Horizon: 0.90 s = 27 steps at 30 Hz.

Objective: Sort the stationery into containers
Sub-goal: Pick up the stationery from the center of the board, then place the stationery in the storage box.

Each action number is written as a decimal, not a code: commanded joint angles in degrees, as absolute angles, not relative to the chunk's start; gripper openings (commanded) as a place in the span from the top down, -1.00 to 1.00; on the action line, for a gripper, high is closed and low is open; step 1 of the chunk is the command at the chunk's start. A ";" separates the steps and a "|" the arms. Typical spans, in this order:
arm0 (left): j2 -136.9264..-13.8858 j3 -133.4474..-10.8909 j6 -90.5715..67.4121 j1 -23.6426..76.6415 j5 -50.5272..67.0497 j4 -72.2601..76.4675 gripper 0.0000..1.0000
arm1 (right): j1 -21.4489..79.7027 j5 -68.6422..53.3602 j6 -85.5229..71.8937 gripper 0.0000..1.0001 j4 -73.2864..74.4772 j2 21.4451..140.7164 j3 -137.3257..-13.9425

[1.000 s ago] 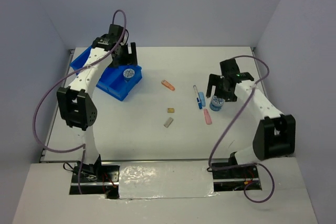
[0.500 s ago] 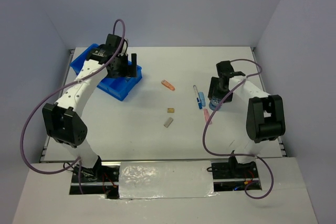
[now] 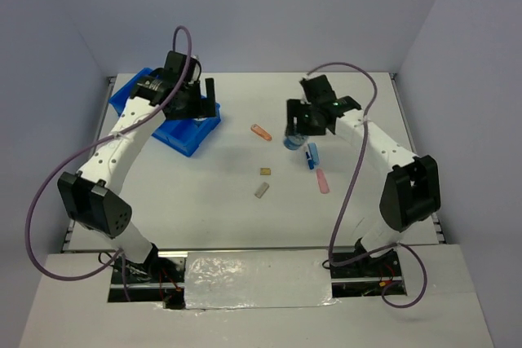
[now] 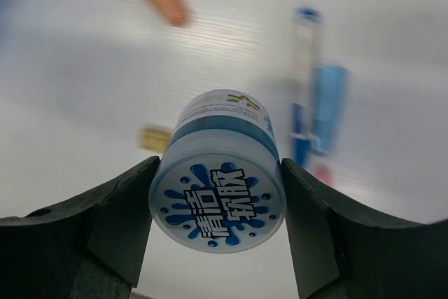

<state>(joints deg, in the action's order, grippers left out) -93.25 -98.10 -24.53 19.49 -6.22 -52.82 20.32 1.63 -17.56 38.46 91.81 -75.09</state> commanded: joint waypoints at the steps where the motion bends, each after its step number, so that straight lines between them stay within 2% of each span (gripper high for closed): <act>1: -86.86 -101.69 -34.34 18.37 -16.06 -56.32 -0.99 | 26.61 -9.91 -19.84 0.29 33.07 94.64 -85.04; 3: -83.86 -99.77 -40.85 15.75 -19.59 -56.60 -0.99 | 28.99 -13.78 -22.49 0.29 30.86 100.35 -89.19; 6: -77.10 -96.61 -45.52 10.83 -20.04 -55.02 -0.99 | 33.56 -13.19 -27.06 0.29 28.13 109.40 -100.08; 13: -73.57 -98.88 -40.18 5.01 -18.55 -53.96 -0.99 | 41.21 -10.91 -36.64 0.28 20.14 127.59 -123.01; 16: -72.51 -97.30 -38.16 4.83 -18.28 -53.53 -0.99 | 43.41 -8.80 -37.61 0.28 18.11 131.03 -128.30; 24: -70.75 -93.17 -34.98 4.22 -18.81 -53.35 -0.99 | 44.30 -8.52 -38.24 0.28 13.97 131.56 -129.45; 27: -71.01 -92.81 -34.19 3.25 -17.93 -53.26 -0.99 | 44.47 -8.79 -38.06 0.28 17.05 135.78 -136.83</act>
